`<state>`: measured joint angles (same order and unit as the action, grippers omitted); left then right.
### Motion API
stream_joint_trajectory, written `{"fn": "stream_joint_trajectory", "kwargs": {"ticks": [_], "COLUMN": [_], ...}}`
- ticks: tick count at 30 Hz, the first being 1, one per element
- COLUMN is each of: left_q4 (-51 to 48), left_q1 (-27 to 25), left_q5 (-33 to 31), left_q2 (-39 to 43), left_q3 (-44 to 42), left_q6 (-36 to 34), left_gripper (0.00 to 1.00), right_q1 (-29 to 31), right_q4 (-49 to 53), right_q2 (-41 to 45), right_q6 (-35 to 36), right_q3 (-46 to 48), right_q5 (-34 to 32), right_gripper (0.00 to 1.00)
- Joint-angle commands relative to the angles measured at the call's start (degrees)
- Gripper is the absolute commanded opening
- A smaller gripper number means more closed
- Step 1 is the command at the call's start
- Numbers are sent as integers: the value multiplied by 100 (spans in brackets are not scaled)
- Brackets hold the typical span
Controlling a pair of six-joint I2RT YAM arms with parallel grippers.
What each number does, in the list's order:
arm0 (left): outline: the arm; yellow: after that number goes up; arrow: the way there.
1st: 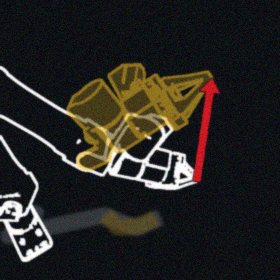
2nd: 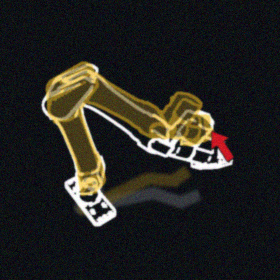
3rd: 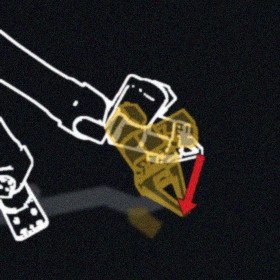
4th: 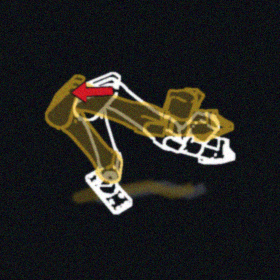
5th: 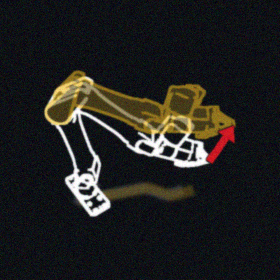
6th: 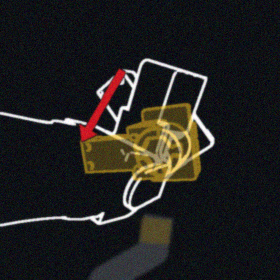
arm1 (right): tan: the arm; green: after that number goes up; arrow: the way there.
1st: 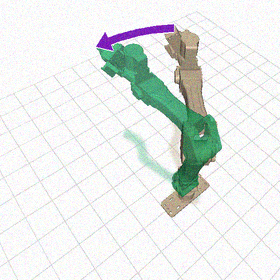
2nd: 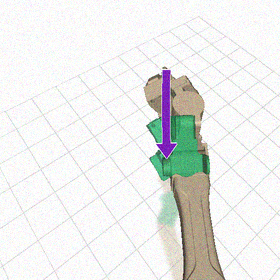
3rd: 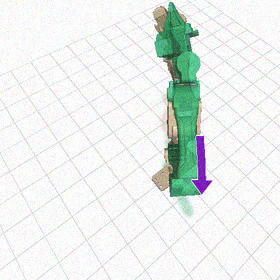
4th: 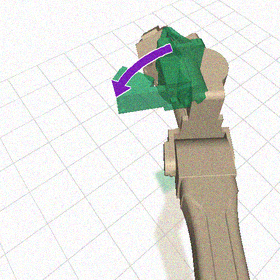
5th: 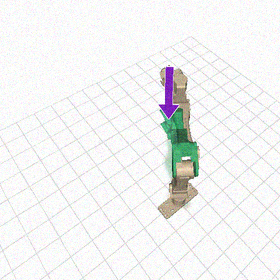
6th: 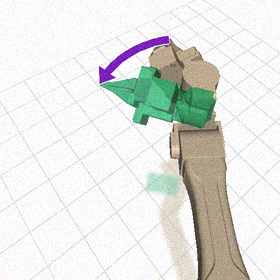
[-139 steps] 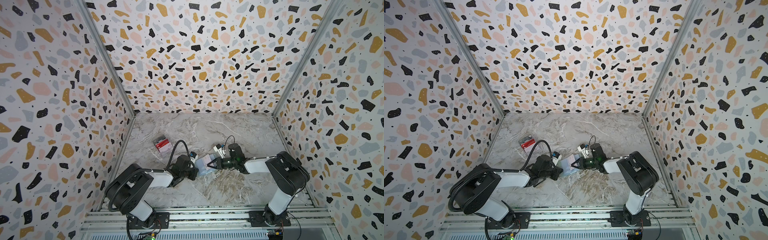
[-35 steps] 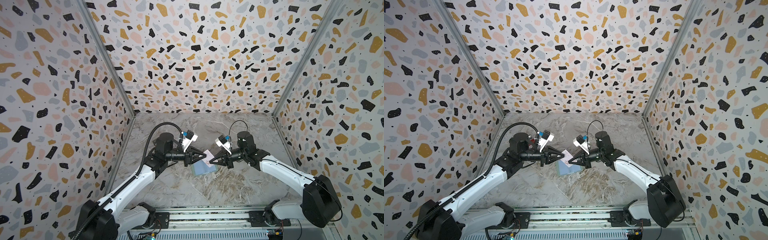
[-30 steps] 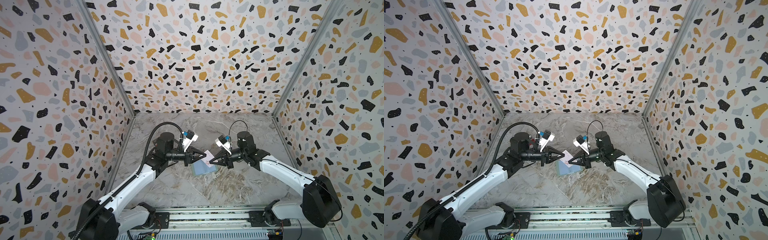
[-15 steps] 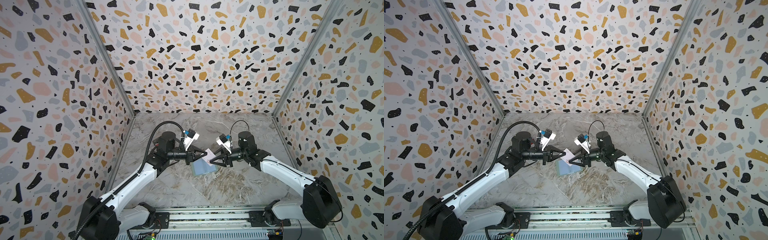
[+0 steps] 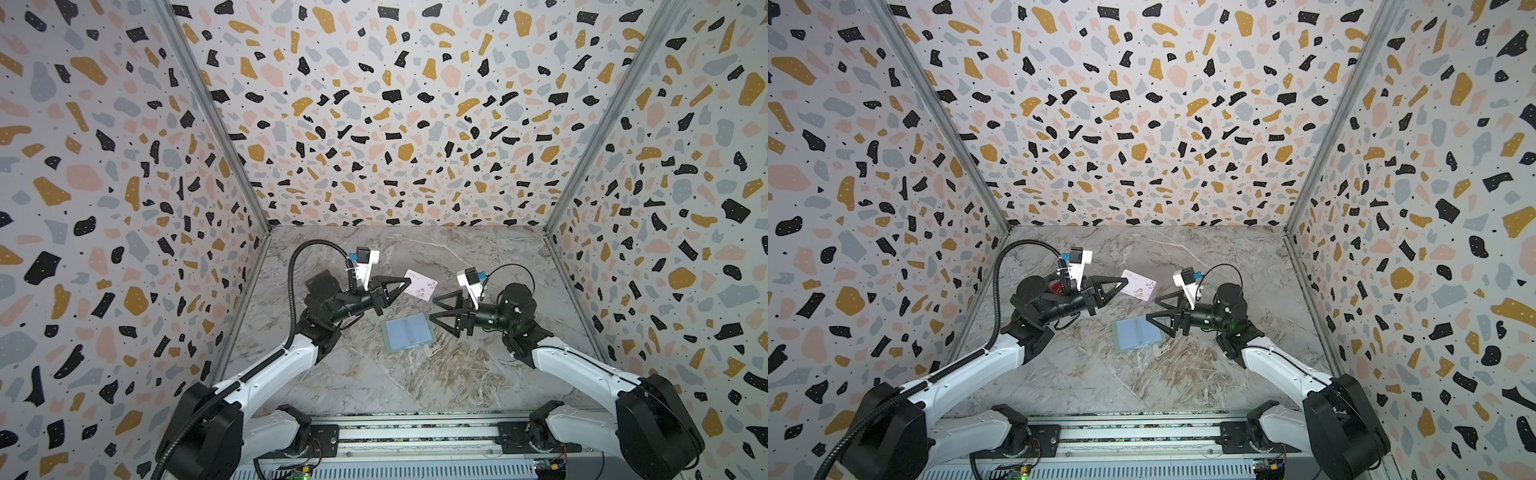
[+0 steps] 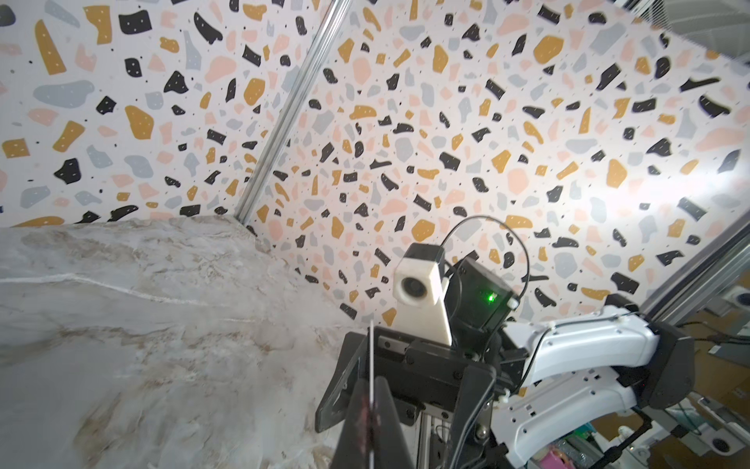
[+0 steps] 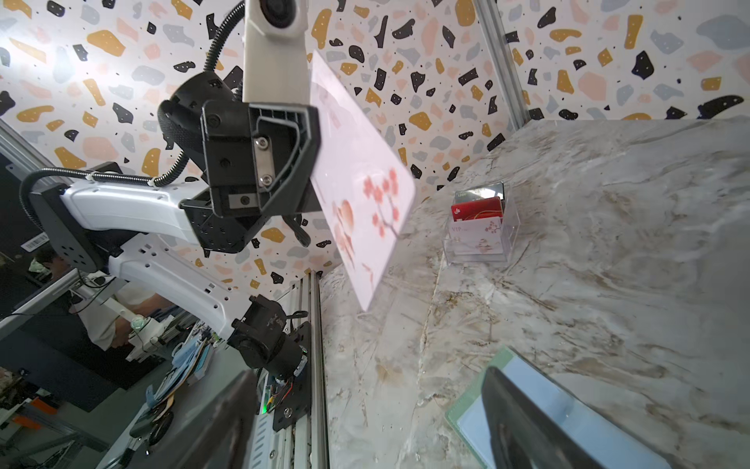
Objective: Take the credit cards out of the card holder
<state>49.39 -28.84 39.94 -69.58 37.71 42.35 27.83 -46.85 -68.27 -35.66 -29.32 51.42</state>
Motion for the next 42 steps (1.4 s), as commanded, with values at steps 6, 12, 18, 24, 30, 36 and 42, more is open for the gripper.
{"fn": "stream_joint_trajectory", "kwargs": {"ticks": [6, 12, 18, 24, 30, 36, 42], "left_q4": [1717, 2107, 2315, 2407, 2487, 2619, 2654], "left_q1": [-279, -289, -289, -298, -306, -341, -357], "left_q5": [-309, -334, -329, -307, -277, -215, -239], "left_q2": [-220, -327, -328, -325, -368, -459, -506], "left_q3": [-165, -257, -323, -379, -388, -372, -379], "left_q6": [369, 465, 528, 582, 643, 755, 772], "left_gripper": [0, 0, 0, 0, 0, 0, 0], "right_q1": [202, 283, 308, 304, 311, 319, 319], "right_q4": [-2047, -2536, -2712, -2816, -2874, -2874, -2874], "right_q2": [-213, -400, -408, -406, -447, -509, -529], "right_q6": [-1222, -1498, -1600, -1657, -1690, -1702, -1720], "right_q3": [52, -89, -118, -118, -195, -231, -252], "right_q5": [-716, -736, -752, -799, -779, -771, -768], "right_gripper": [71, 60, 52, 48, 46, 42, 36]}}
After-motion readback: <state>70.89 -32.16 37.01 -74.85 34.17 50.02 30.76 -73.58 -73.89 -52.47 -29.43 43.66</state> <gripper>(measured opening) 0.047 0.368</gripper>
